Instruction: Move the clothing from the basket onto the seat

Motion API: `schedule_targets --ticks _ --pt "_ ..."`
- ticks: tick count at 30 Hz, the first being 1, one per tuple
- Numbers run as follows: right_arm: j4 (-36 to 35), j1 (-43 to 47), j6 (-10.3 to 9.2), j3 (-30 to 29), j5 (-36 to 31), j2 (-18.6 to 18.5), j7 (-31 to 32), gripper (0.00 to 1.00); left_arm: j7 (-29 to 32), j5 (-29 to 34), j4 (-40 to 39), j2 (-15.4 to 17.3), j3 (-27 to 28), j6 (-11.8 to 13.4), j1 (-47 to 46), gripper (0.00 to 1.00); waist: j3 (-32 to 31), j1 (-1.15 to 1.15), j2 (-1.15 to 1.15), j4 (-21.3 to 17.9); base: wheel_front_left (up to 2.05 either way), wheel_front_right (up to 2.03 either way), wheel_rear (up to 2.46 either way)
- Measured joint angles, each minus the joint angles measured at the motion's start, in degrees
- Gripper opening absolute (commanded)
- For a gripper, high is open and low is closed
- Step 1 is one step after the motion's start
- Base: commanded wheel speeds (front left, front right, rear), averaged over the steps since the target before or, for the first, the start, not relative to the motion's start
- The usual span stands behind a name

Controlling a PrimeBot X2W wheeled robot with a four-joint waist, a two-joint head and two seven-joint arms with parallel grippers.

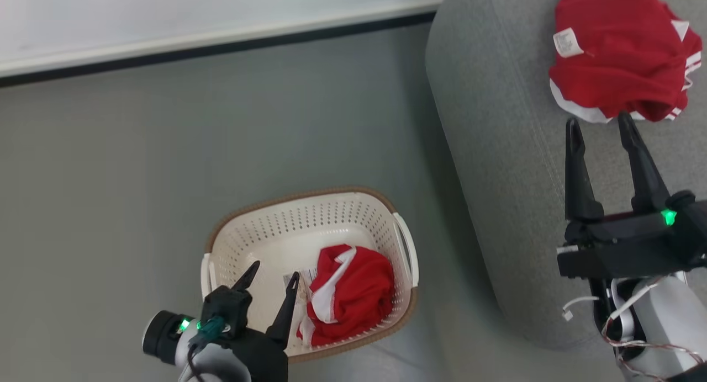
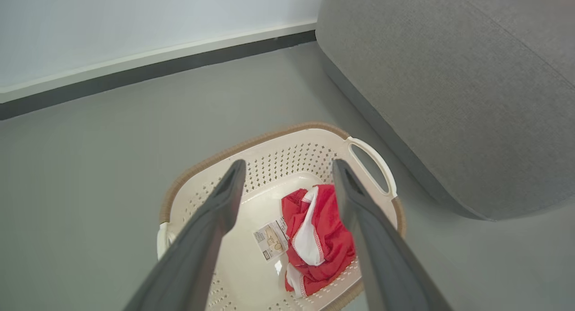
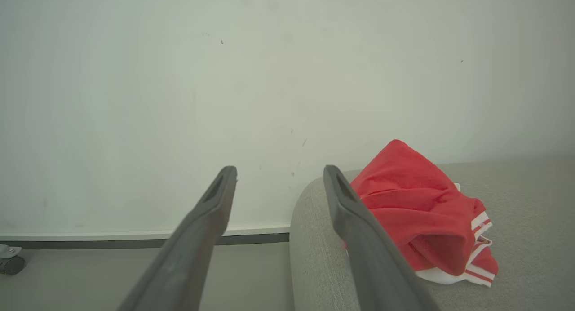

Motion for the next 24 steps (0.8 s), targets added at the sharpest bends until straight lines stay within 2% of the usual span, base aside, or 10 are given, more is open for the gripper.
schedule_targets --ticks 4,11,24 --pt "-0.32 -2.72 0.07 0.30 -0.22 0.44 0.04 1.00 1.35 0.69 3.09 -0.57 -1.27 -0.89 -2.36 1.00 3.00 0.00 0.00 -1.06 0.00 0.00 0.00" --pt "-0.29 -7.79 0.58 1.30 -0.24 2.32 0.03 1.00 2.40 1.12 8.51 -2.23 -1.83 -0.89 -6.72 1.00 8.97 0.00 0.00 -3.31 0.00 0.00 0.00" --pt "-1.23 -13.77 1.09 1.85 -1.15 3.21 -0.03 1.00 3.41 4.70 14.22 -2.30 -5.30 -2.88 -14.08 1.00 18.78 0.00 0.00 -6.90 0.00 0.00 0.00"
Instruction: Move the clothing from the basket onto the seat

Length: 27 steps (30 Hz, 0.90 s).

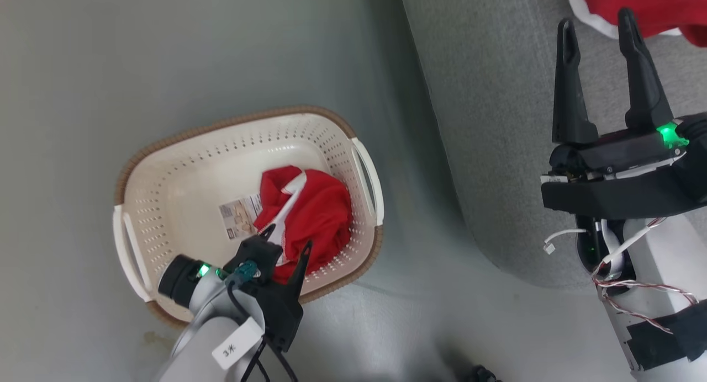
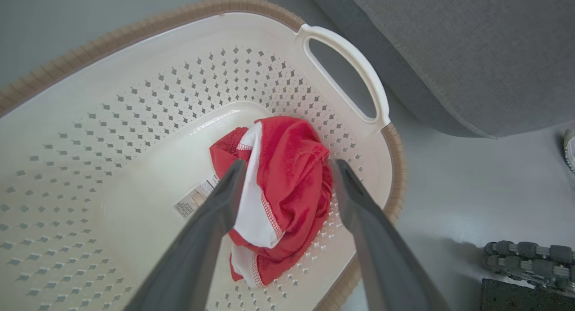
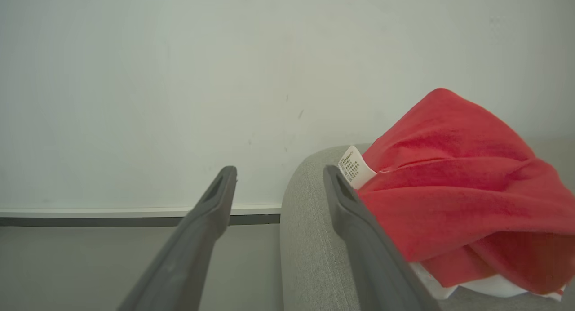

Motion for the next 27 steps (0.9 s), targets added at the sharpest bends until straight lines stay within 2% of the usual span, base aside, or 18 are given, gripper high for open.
schedule_targets --ticks 15,27 --pt "-0.55 -6.01 0.74 1.14 -0.87 2.91 -0.09 1.00 0.92 1.94 5.52 1.62 -0.08 -1.03 -7.26 1.00 10.92 0.00 -0.01 -3.03 0.00 0.00 0.00" --pt "1.11 -8.20 1.59 1.58 -1.03 4.37 -0.49 1.00 0.83 2.53 9.88 3.31 0.62 -0.94 -11.16 1.00 15.29 0.00 -0.01 -5.52 0.00 0.00 0.00"
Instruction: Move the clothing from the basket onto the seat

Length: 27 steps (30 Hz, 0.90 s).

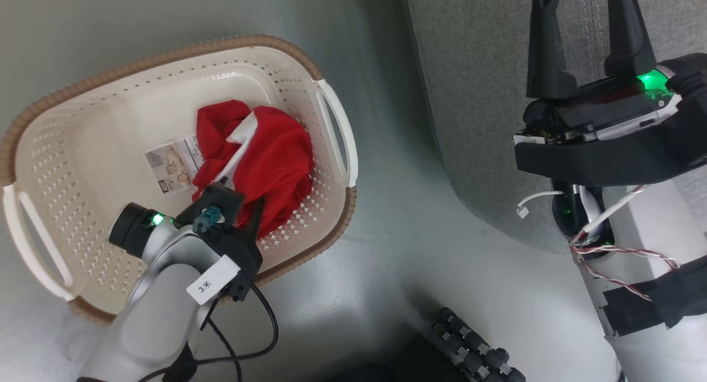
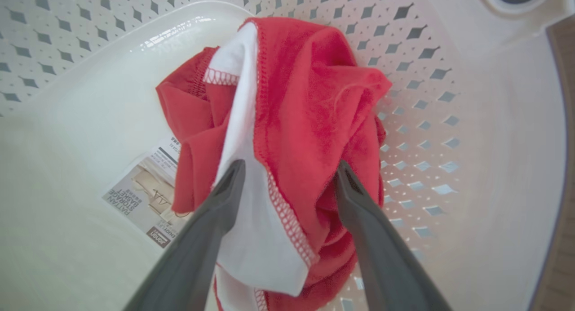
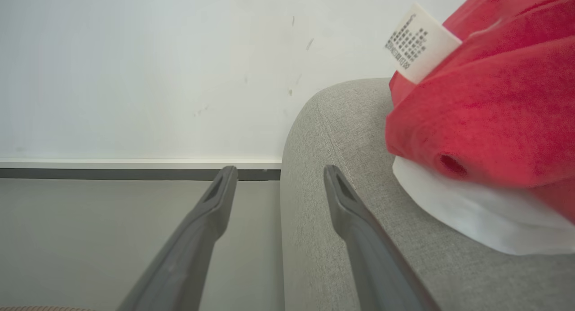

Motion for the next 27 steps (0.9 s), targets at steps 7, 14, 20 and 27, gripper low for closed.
schedule_targets --ticks 7,14,20,27 --pt "1.69 -0.08 0.44 -0.01 -0.32 0.53 -0.01 1.00 -0.77 0.23 2.40 -0.05 0.31 0.51 -1.25 0.38 0.61 0.00 -0.01 -0.64 0.00 0.00 0.00" --pt "3.76 -0.16 0.93 -0.54 -0.88 0.54 -0.01 1.00 -3.55 0.24 3.41 -1.86 -0.13 0.40 -2.57 0.00 -0.54 0.00 -0.01 -0.03 0.00 0.00 0.00" --pt "5.84 -0.39 1.42 -0.98 -1.32 0.56 -0.01 1.00 -6.89 0.19 3.69 -3.31 -0.52 -0.16 -2.91 0.00 -2.68 -0.01 -0.01 0.93 0.00 0.00 0.00" --pt "8.55 0.48 1.96 -0.96 -1.68 0.55 -0.01 1.00 -10.79 -0.26 3.72 -3.85 -0.87 -1.18 -3.15 0.00 -5.92 -0.01 -0.01 2.31 0.00 0.00 0.00"
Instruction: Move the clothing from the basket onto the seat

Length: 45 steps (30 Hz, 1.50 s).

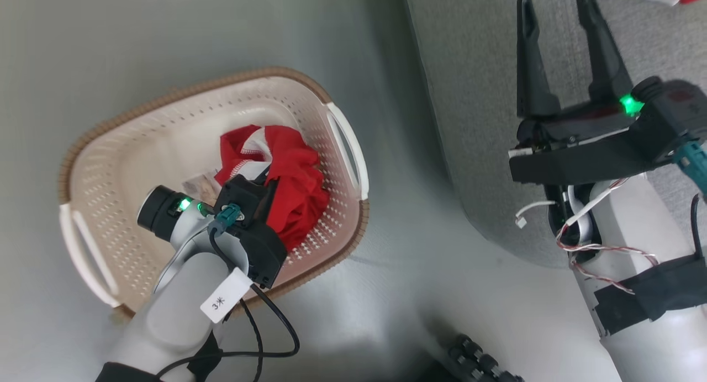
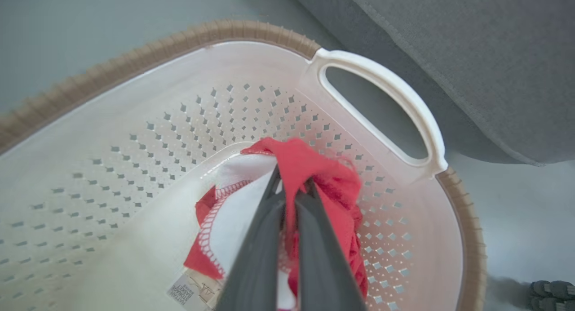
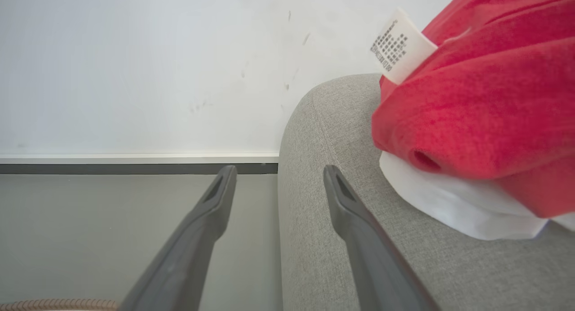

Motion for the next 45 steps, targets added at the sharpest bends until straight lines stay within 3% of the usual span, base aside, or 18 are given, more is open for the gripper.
schedule_targets --ticks 18,30,45 --pt "6.17 6.00 1.04 -1.83 -0.16 -1.02 0.00 1.00 -2.29 -0.87 -3.43 -1.78 -0.76 -1.52 -3.14 0.00 -12.69 0.00 0.00 8.27 0.00 0.00 0.00" --pt "8.50 12.01 1.09 -3.27 -0.16 -1.70 0.00 1.00 -2.32 -1.40 -4.80 -1.61 -0.69 -2.02 -4.78 0.00 -21.88 0.00 0.00 13.57 0.00 0.00 0.00" --pt "11.41 17.45 2.57 -2.74 -0.16 -1.38 0.01 1.00 -2.33 -4.57 -5.04 -1.41 -0.76 -2.52 -4.70 0.00 -33.56 0.00 -0.01 18.58 0.00 0.00 0.00"
